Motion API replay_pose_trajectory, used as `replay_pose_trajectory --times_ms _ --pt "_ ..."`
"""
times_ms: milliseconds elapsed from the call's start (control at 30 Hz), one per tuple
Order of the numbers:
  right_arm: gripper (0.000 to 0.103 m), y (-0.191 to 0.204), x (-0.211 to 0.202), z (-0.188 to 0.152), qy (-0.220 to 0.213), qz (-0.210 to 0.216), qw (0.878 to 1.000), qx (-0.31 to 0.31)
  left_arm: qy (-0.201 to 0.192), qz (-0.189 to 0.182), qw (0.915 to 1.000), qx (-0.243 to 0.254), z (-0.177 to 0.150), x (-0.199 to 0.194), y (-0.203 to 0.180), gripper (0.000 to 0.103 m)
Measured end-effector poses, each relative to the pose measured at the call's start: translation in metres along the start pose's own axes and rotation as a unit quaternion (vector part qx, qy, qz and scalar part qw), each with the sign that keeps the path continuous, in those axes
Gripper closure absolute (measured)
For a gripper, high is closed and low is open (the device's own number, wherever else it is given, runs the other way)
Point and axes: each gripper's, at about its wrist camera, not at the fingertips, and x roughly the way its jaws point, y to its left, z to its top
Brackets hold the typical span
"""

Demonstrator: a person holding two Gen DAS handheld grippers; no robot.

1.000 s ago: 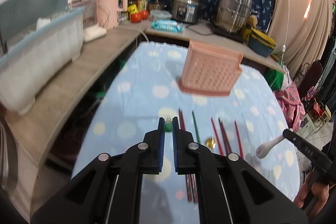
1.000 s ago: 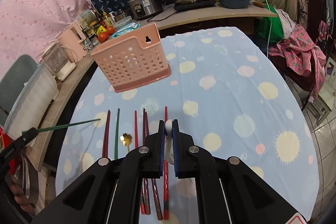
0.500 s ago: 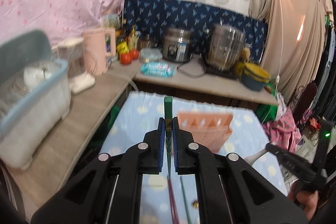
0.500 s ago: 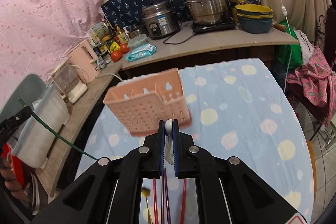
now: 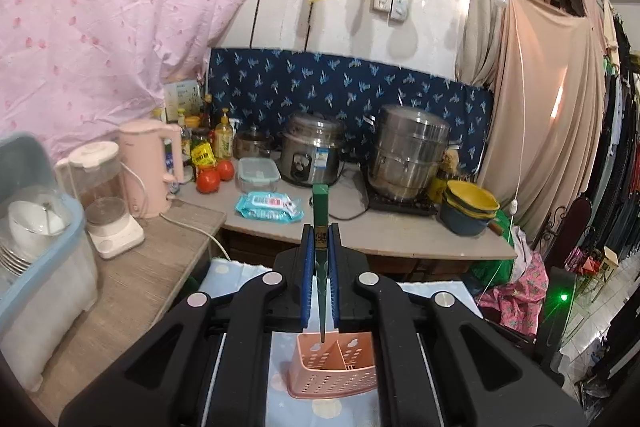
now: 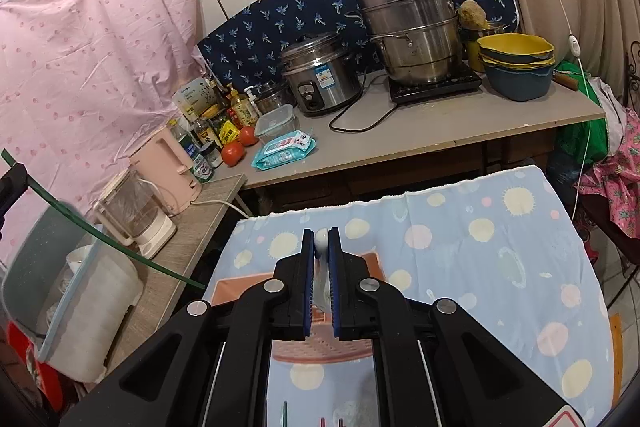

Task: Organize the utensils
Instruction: 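Lift the green chopstick with the left tool while the right tool carries the spoon to the basket, then lower the chopstick into the basket with the left tool while the right tool releases the spoon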

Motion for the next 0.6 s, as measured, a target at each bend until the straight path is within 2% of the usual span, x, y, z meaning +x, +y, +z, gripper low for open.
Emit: replay_pose_trajectory --times_ms 267,533,567,600 --pt "0.096 -0.015 0.046 -0.009 0.040 -0.027 0.999 0.006 0.065 0.013 0.9978 0.000 -0.037 0.060 0.004 0.096" --pt "0.094 -0.027 0.065 -0.023 0.057 -0.047 0.997 0.009 0.096 0.020 0.9951 -0.003 -0.060 0.086 0.010 0.095" --pt "0.092 -0.027 0.065 -0.023 0.054 -0.050 0.997 0.008 0.097 0.022 0.9950 -0.003 -0.062 0.087 0.010 0.095" --pt "0.090 -0.026 0.064 -0.023 0.052 -0.052 0.997 0.004 0.098 0.027 0.9949 -0.003 -0.062 0.088 0.010 0.089"
